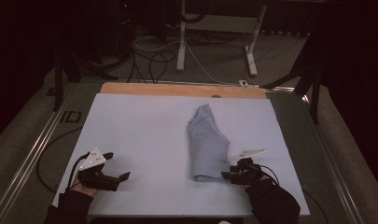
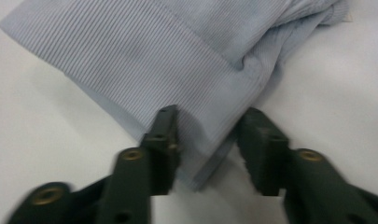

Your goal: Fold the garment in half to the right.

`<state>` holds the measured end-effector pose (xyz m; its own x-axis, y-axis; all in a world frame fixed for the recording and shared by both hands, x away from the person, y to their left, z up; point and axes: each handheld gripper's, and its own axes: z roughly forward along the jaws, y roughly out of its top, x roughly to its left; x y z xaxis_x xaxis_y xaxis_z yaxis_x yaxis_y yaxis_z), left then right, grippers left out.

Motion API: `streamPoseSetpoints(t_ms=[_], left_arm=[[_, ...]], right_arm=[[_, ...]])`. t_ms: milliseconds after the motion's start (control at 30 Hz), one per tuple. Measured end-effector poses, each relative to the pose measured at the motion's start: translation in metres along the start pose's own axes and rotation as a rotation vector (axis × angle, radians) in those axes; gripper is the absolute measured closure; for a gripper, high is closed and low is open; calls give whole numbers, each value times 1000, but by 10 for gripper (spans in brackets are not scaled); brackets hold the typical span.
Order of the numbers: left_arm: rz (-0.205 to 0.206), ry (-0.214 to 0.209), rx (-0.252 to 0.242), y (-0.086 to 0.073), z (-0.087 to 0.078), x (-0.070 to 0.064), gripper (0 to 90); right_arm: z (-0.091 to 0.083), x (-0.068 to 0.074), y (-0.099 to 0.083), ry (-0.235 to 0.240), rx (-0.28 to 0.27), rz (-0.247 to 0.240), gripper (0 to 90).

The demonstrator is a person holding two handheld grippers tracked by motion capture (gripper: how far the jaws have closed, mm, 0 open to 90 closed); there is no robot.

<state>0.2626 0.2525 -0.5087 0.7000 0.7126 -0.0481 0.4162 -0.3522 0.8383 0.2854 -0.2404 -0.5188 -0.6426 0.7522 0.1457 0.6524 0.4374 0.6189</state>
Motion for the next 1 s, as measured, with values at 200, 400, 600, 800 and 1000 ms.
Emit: streamPoseSetpoints(t_ms=[200,400,600,800,1000], left_arm=[[1,1,-4,1,0,0,7],[6,5,0,0,-1,1,7],[5,6,2,0,0,0,7],[1,6,0,0,0,1,7],[-3,5,-2,0,-1,2,7]], right_arm=[[-8,2,-1,-16,-2,-1,853],[-22,0,-7,-20,-8,15,865],[-22,-5,-14,-26,3,29,868],[-21,-10,-19,-48,24,34,868],[-18,-14,-22,-51,36,43,866]])
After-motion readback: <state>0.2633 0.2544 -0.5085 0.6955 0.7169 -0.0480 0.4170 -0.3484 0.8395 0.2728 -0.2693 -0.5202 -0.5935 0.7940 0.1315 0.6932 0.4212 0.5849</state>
